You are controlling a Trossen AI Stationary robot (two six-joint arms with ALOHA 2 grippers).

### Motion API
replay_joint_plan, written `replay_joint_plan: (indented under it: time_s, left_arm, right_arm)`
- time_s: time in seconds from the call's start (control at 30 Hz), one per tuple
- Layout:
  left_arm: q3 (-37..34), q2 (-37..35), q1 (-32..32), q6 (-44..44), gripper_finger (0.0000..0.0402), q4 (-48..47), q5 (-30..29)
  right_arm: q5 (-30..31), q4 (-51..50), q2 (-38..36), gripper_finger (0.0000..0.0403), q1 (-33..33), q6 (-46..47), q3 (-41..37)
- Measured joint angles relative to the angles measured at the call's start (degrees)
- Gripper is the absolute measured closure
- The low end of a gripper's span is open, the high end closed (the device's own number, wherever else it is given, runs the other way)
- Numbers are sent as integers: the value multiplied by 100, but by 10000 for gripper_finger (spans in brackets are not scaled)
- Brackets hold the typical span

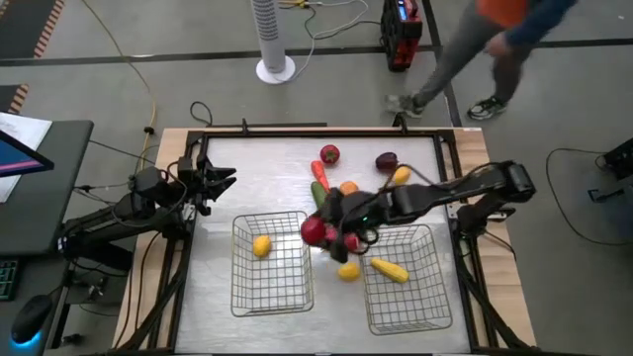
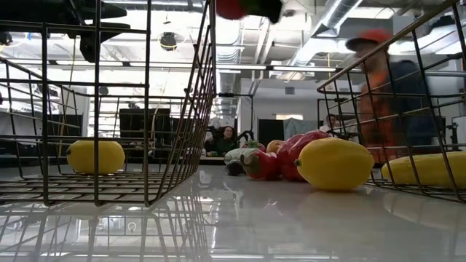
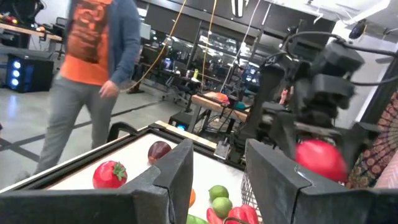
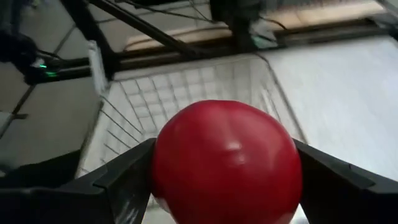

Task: Sort produce into baskets
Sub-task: Put the red tomato into the left wire basket, then put the brown potato into the right wire basket

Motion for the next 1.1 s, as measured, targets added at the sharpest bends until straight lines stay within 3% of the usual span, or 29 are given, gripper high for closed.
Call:
replay_joint_plan:
  time_s: [0.23,0.37,0.47,0.6,0.77,1.1]
  left_arm:
    - [0,-1,0,0,269,2,2]
    - [-1,-1,0,66,269,2,3]
    - [0,-1,0,90,269,0,-4]
    - [-1,-1,0,57,269,-1,22]
    - [0,0,0,2,269,-74,114]
    - [0,1,0,43,269,-189,55]
  right_arm:
    - [-503,-246,1057,27,-71,-143,873]
    - [-593,-1165,1502,7,-140,-318,1543]
    - [-250,-2355,1625,13,-240,-559,2150]
    - [359,-3148,1521,18,-424,-752,2494]
    - [683,-3549,1253,18,-741,-651,2130]
    - [712,-3104,779,18,-973,-535,102]
